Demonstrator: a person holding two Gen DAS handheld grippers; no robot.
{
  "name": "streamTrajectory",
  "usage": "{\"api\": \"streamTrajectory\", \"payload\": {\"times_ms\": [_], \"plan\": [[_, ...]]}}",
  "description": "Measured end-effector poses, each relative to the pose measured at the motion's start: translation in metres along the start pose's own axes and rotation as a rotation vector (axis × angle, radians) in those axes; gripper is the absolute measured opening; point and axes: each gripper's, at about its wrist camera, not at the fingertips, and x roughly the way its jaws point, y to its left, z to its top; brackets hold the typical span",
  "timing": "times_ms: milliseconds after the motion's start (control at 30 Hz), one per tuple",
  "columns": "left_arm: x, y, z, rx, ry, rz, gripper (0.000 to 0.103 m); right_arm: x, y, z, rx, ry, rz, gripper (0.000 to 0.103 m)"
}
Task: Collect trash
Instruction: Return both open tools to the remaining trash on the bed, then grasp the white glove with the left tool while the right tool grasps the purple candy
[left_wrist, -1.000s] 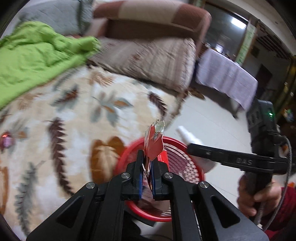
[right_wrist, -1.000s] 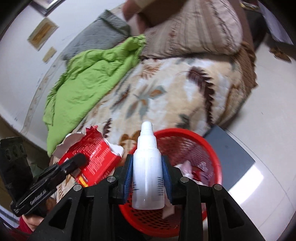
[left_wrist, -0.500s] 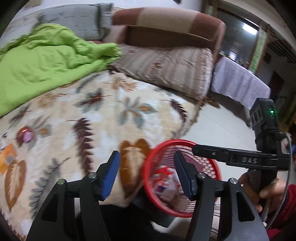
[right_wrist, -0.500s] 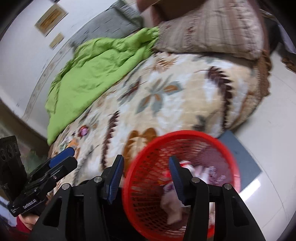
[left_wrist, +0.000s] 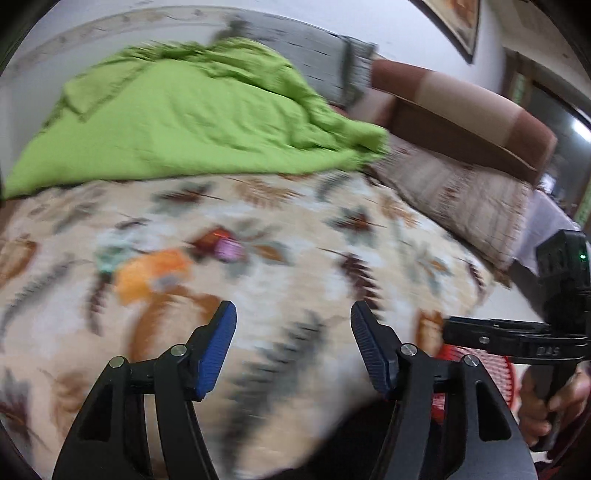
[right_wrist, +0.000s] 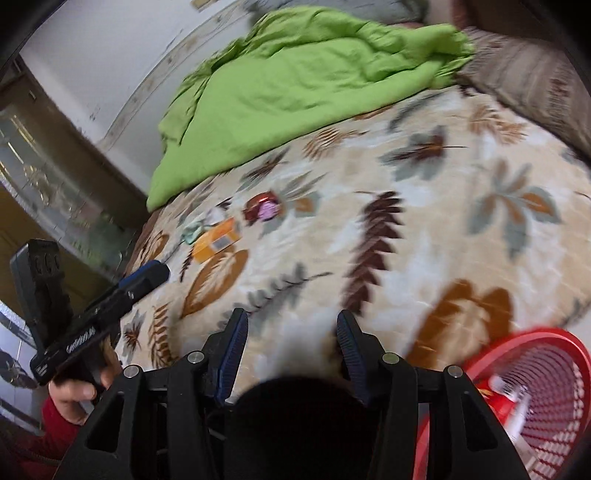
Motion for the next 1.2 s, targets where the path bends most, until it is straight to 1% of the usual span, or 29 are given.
{"api": "streamTrajectory", "payload": {"times_ms": [67, 100, 133, 167, 233, 300, 367, 400, 533, 567, 633, 700, 733, 867, 900, 1000, 1067, 1200], "plan": [[-0.002, 0.029, 0.011, -0.017, -0.015, 0.055, 0.064, 0.013, 0.012, 0.008, -0.027, 0.010, 0.013, 0.054], [0.000, 0.039, 0.014, -0.025, -0.017, 0.068, 0.065, 0.017, 0.016, 0.010, -0.038, 0.012, 0.014, 0.054], [0.003, 0.054, 0.020, -0.038, -0.009, 0.086, 0.069, 0.025, 0.023, 0.015, -0.053, 0.016, 0.016, 0.054], [0.010, 0.072, 0.027, -0.063, 0.010, 0.109, 0.069, 0.029, 0.027, 0.017, -0.060, 0.020, 0.022, 0.054], [0.021, 0.094, 0.035, -0.092, 0.023, 0.108, 0.070, 0.039, 0.034, 0.024, -0.067, 0.031, 0.034, 0.054], [0.044, 0.116, 0.046, -0.119, 0.052, 0.141, 0.070, 0.047, 0.038, 0.031, -0.069, 0.039, 0.039, 0.054], [0.065, 0.130, 0.054, -0.144, 0.076, 0.138, 0.070, 0.056, 0.042, 0.037, -0.070, 0.047, 0.042, 0.054], [0.079, 0.138, 0.058, -0.163, 0.089, 0.158, 0.070, 0.060, 0.043, 0.040, -0.068, 0.049, 0.043, 0.054], [0.123, 0.162, 0.066, -0.226, 0.148, 0.160, 0.070, 0.073, 0.043, 0.053, -0.064, 0.053, 0.042, 0.054], [0.132, 0.166, 0.066, -0.238, 0.164, 0.149, 0.070, 0.075, 0.041, 0.055, -0.063, 0.054, 0.041, 0.054], [0.151, 0.177, 0.065, -0.275, 0.200, 0.153, 0.063, 0.081, 0.040, 0.061, -0.063, 0.058, 0.034, 0.054], [0.163, 0.183, 0.065, -0.298, 0.227, 0.143, 0.046, 0.092, 0.037, 0.068, -0.054, 0.066, 0.034, 0.054], [0.168, 0.187, 0.065, -0.311, 0.234, 0.141, 0.044, 0.097, 0.035, 0.072, -0.050, 0.068, 0.036, 0.054], [0.167, 0.193, 0.062, -0.332, 0.205, 0.139, 0.027, 0.120, 0.034, 0.089, -0.042, 0.075, 0.040, 0.054], [0.165, 0.194, 0.063, -0.332, 0.193, 0.138, 0.025, 0.129, 0.035, 0.094, -0.043, 0.076, 0.037, 0.054], [0.144, 0.194, 0.062, -0.345, 0.132, 0.123, 0.024, 0.152, 0.039, 0.108, -0.059, 0.081, 0.041, 0.054], [0.129, 0.193, 0.060, -0.351, 0.093, 0.109, 0.024, 0.174, 0.042, 0.116, -0.080, 0.097, 0.014, 0.054], [0.099, 0.185, 0.054, -0.327, 0.041, 0.099, 0.024, 0.208, 0.044, 0.126, -0.084, 0.118, -0.002, 0.048]]}}
